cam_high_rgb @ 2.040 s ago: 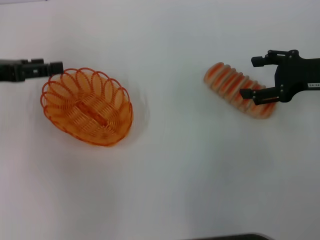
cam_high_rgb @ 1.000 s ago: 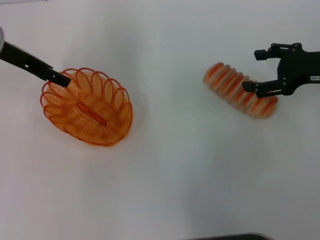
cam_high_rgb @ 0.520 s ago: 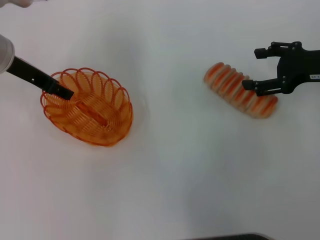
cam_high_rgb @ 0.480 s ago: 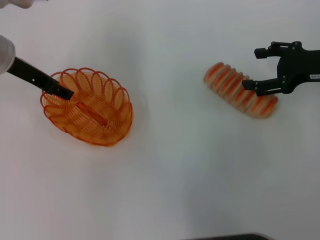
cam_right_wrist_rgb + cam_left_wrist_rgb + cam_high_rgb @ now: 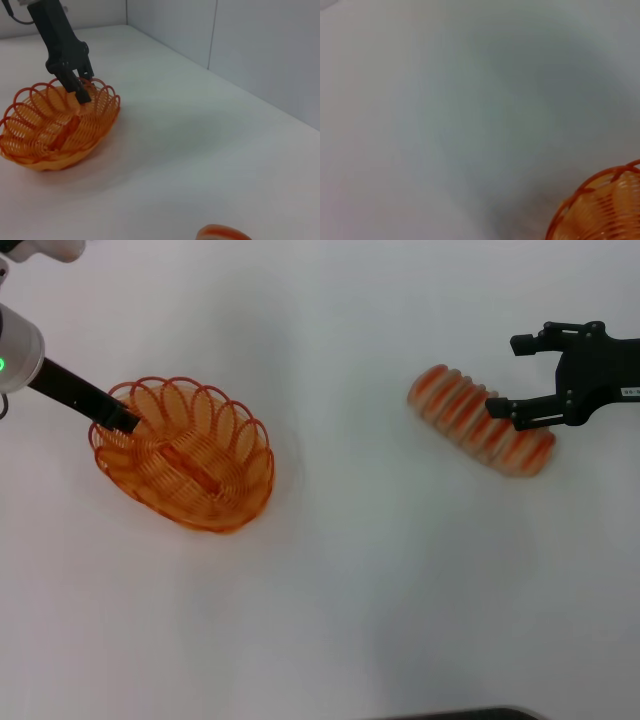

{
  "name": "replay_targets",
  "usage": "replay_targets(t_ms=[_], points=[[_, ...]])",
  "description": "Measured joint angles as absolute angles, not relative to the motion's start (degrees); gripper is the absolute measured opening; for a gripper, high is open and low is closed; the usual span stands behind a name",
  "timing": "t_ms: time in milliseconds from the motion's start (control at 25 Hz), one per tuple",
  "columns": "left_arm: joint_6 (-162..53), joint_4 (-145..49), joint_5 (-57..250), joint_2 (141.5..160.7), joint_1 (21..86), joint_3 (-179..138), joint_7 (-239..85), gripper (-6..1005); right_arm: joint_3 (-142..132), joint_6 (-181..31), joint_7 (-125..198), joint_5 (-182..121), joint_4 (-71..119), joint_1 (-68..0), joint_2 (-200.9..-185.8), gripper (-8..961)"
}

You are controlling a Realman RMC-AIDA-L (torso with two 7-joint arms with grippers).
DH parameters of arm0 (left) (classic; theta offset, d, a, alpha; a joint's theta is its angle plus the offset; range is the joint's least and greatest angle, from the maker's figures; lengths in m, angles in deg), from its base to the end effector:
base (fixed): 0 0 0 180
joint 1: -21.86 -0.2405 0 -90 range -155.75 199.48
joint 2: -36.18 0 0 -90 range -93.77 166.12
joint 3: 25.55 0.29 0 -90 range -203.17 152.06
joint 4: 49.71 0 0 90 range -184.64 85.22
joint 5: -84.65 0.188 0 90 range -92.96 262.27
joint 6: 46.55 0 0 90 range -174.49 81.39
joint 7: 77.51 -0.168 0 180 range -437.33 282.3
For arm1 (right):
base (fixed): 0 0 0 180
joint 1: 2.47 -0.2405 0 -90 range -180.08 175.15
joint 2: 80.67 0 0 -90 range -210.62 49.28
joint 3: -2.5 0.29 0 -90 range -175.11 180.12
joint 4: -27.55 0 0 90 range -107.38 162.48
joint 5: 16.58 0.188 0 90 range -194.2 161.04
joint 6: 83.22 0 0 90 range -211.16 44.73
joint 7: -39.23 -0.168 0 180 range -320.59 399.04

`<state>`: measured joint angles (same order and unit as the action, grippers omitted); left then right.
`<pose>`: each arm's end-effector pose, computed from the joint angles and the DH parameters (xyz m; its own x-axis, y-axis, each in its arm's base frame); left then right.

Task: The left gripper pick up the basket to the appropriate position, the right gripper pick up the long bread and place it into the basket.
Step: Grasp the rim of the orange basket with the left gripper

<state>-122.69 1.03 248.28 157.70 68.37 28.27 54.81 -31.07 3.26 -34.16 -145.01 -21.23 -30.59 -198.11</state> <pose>-0.2639 0.4088 -0.0425 0.6741 0.7220 -0.1558 0.5729 -0.6442 -0.5067 0.3158 0.3433 0.0056 0.9377 -0.2457 -0.2458 -0.3282 -0.8584 -0.3942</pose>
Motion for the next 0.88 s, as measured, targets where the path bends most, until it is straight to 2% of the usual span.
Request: replay_targets(t_ms=[80, 280, 720, 880], points=[[-123.0, 1.1, 248.3, 157.70, 68.4, 28.3, 55.0, 436, -31.1, 3.3, -34.2, -145.0, -21.2, -30.6, -198.10, 928], [-123.5, 0.7, 248.3, 157.75, 68.5, 28.4, 55.4, 214, -31.1, 3.1, -34.2, -145.0, -21.3, -30.6, -198.09, 928], [-130.0, 0.7, 247.8, 156.07, 70.5, 26.4, 66.6, 178, -30.0, 1.9, -35.3, -144.7, -21.3, -30.8, -198.12, 928], [-133.4, 0.7, 247.7, 155.60, 71.6, 21.7, 69.2, 130, -29.5, 1.9, -36.0, -144.5, -21.3, -31.1, -198.19, 928]])
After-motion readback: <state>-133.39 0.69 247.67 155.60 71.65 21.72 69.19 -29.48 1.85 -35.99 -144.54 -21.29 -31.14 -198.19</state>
